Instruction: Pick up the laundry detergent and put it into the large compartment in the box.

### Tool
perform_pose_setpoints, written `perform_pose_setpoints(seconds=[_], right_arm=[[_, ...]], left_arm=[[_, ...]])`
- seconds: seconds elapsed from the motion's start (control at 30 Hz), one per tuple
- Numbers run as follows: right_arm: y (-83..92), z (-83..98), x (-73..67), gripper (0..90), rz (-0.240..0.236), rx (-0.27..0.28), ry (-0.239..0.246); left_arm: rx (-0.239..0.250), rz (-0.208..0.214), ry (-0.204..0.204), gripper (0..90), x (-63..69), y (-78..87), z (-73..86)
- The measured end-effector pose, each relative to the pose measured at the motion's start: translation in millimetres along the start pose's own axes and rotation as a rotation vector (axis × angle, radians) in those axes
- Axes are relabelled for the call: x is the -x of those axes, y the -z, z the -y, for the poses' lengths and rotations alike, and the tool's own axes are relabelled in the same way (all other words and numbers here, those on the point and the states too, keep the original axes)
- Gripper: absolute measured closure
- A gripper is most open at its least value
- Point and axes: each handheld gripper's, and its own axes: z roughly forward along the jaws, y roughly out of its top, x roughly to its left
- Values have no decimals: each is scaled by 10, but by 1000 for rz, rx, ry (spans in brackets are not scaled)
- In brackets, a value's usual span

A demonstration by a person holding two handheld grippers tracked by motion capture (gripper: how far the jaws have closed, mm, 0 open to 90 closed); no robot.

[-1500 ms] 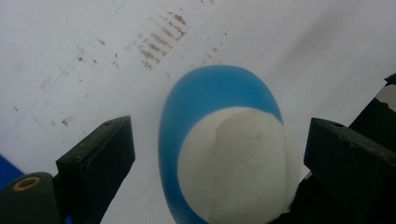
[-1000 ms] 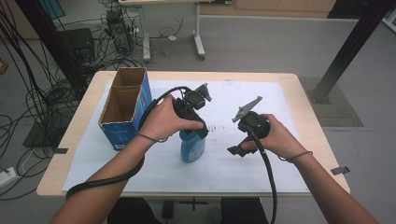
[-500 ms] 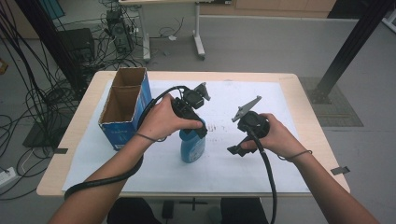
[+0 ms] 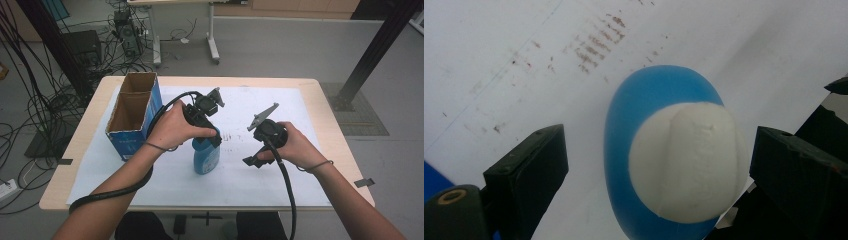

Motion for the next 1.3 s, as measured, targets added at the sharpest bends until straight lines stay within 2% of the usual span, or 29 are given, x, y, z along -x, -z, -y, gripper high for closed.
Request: perform_pose_setpoints(seconds=[1.3], right_arm=[[-7, -11, -7, 67, -4, -1, 10]], left_arm=[[0, 10, 1, 90, -12, -2, 14]])
